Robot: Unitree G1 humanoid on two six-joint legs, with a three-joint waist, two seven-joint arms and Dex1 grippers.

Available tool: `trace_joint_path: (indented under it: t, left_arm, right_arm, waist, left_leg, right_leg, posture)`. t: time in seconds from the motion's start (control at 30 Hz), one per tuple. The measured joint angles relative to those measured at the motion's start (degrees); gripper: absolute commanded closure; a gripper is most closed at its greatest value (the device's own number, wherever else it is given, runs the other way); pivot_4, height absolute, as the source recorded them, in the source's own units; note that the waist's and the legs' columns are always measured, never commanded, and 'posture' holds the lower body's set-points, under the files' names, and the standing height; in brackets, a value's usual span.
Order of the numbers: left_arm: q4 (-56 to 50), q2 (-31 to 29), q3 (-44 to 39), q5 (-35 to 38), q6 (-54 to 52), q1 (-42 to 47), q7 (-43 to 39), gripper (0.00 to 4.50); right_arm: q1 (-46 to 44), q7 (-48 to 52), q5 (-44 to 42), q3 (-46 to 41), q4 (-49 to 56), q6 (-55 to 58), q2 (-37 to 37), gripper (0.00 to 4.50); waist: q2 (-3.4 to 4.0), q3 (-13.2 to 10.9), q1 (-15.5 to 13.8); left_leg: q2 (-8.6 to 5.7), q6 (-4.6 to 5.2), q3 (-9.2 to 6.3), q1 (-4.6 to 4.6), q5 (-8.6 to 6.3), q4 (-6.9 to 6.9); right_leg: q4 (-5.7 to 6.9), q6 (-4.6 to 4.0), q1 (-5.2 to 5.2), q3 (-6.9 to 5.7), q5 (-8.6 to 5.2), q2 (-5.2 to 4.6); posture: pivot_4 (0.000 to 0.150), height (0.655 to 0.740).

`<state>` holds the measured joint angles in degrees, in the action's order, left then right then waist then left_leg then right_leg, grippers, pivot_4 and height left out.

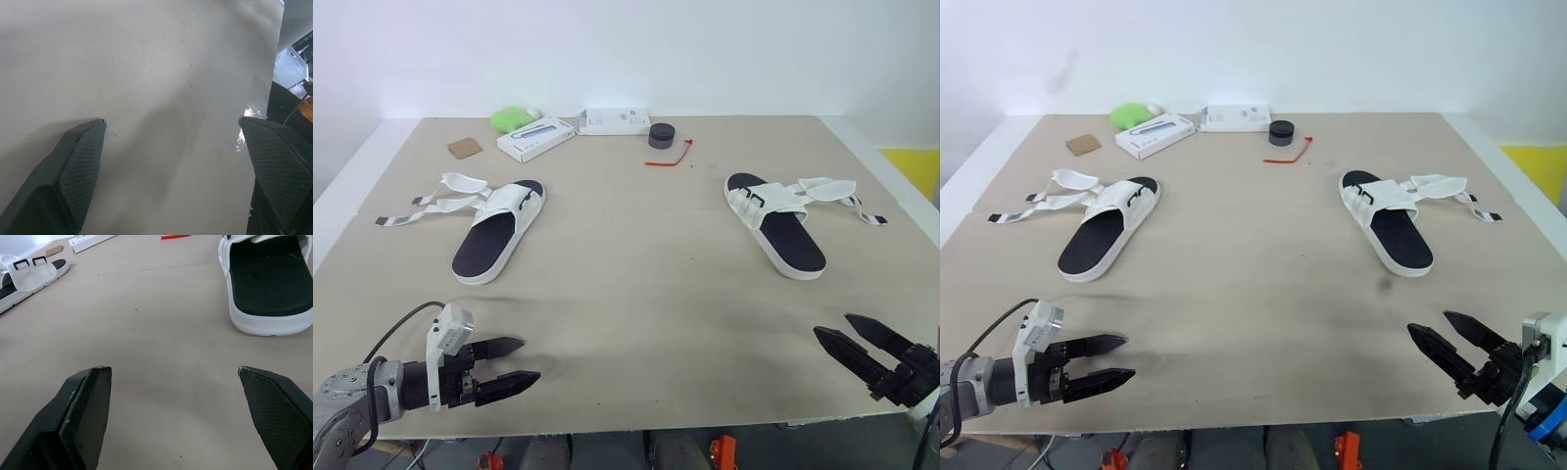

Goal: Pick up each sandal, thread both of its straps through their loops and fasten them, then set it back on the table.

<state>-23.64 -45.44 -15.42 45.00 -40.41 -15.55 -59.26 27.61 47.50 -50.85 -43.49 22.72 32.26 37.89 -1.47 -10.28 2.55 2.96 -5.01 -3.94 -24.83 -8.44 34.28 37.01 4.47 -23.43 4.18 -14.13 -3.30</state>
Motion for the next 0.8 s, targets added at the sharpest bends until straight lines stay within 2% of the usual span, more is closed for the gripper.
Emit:
trace_joint_path:
  t: [0.07,0.2,0.4,0.43,0.53,0.6,0.63,0.67,0.8]
  left_arm:
    - [0.1,0.39,-0.14,0.43,-0.35,0.63,0.8,0.0]
    - [-0.22,2.14,-0.26,2.87,-1.75,7.95,4.96,0.0]
    - [-0.23,2.31,-0.11,4.14,-2.75,8.88,5.45,0.0]
    - [0.35,2.43,1.45,4.38,-2.54,12.66,4.13,0.0]
    - [1.23,2.08,5.0,3.59,-2.03,16.8,1.49,0.0]
    - [2.76,2.61,8.62,1.61,-0.3,21.32,-0.38,0.0]
    - [2.82,2.91,9.23,1.1,0.37,22.08,-0.78,0.0]
    - [2.98,3.78,11.6,-0.68,2.38,24.74,-2.01,0.0]
    - [3.34,4.88,14.87,-3.56,6.25,27.29,-3.8,0.0]
  right_arm:
    - [-1.03,-0.09,0.18,0.41,-0.52,-0.01,0.0,0.06]
    - [-5.62,-1.03,1.15,3.96,-2.28,0.01,-0.1,0.06]
    - [-6.71,-2.6,1.91,5.09,-2.48,0.09,-0.45,0.06]
    - [-12.31,-6.11,3.59,6.67,-3.66,0.29,-0.12,0.06]
    - [-19.62,-10.55,6.3,9.32,-6.29,0.48,0.92,0.06]
    - [-30.06,-16.3,10.59,13.16,-11.96,1.67,1.95,0.06]
    - [-32.52,-17.32,11.66,14.32,-13.45,1.91,2.23,0.06]
    - [-40.15,-19.72,15.35,18.42,-18.38,2.8,3.21,0.06]
    - [-50.15,-21.89,21.27,25.33,-26.45,3.79,3.55,0.06]
  waist:
    - [-0.01,0.0,0.0]
    - [-0.02,-0.01,0.01]
    - [0.0,0.0,-0.05]
    - [0.01,0.0,-0.02]
    - [0.02,0.0,0.07]
    - [0.02,-0.02,0.12]
    - [0.02,-0.02,0.14]
    - [0.03,-0.03,0.23]
    - [0.05,-0.02,0.03]
  left_leg:
    - [0.0,0.01,0.0,0.03,0.0,0.0]
    - [-0.01,0.0,0.0,0.01,0.0,0.16]
    - [-0.01,0.09,0.02,-0.08,0.02,0.11]
    - [0.0,0.12,0.02,-0.08,0.04,0.12]
    - [-0.03,0.22,0.03,-0.03,0.1,0.18]
    - [-0.05,0.34,0.05,-0.08,0.18,0.18]
    - [-0.06,0.35,0.05,-0.06,0.19,0.18]
    - [-0.06,0.39,0.1,-0.05,0.21,0.18]
    - [-0.04,0.47,0.0,-0.16,0.26,-0.04]
  right_leg:
    - [0.0,0.0,0.0,0.0,0.0,0.0]
    - [0.0,0.0,0.04,0.0,0.0,0.0]
    - [0.02,0.02,0.09,0.03,0.01,0.05]
    - [0.03,0.03,0.09,0.03,0.02,0.09]
    - [0.03,0.08,0.13,0.08,0.1,0.1]
    - [0.03,0.09,0.1,0.11,0.19,0.1]
    - [0.03,0.09,0.11,0.12,0.22,0.11]
    - [0.03,0.09,0.11,0.16,0.27,0.11]
    - [0.04,0.04,0.07,0.31,0.23,0.34]
  posture:
    - [0.15,0.74]
    - [0.15,0.74]
    - [0.15,0.74]
    - [0.15,0.74]
    - [0.15,0.74]
    - [0.15,0.74]
    - [0.15,0.74]
    - [0.15,0.74]
    - [0.15,0.74]
